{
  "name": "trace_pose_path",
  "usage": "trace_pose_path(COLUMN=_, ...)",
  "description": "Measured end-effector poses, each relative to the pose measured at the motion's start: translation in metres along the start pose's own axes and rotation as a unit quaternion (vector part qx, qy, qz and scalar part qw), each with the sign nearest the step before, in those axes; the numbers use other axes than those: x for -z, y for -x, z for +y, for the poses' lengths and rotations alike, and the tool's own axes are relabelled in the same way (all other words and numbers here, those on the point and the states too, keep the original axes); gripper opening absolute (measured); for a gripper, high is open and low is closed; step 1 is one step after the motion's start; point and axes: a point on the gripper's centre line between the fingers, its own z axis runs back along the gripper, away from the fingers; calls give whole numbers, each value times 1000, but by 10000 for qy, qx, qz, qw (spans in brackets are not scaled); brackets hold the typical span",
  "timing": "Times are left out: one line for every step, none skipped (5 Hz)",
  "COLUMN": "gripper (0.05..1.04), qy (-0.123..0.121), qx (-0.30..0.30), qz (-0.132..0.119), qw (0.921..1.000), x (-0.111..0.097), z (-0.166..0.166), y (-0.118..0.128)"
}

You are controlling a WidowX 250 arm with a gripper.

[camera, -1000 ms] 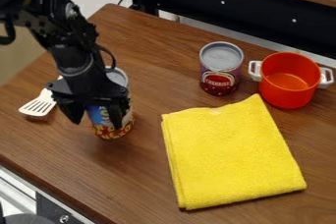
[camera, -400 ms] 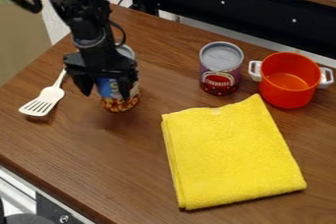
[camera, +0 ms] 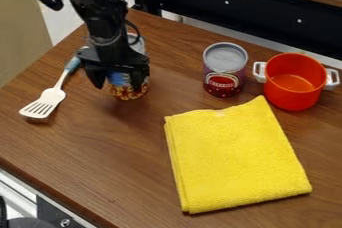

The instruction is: Moving the can to top left side side of the table

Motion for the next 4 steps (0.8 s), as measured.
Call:
trace_pose_path(gripper=998, qy=-9, qx=-213, qz=-95, qw=9997, x=3, z=-1, y=-22)
trace_pose_path(gripper=998, qy=-11, qx=-396, qz=-87, qw=9992, x=7, z=-2, y=-39)
trace_pose_path(gripper=998, qy=-57, qx=-625, qz=-49, qw=9980, x=9, z=-2, y=-54)
trace_pose_path(gripper=998, qy=-87, qx=-824, qz=-159, qw=9964, x=13, z=-3, y=-72)
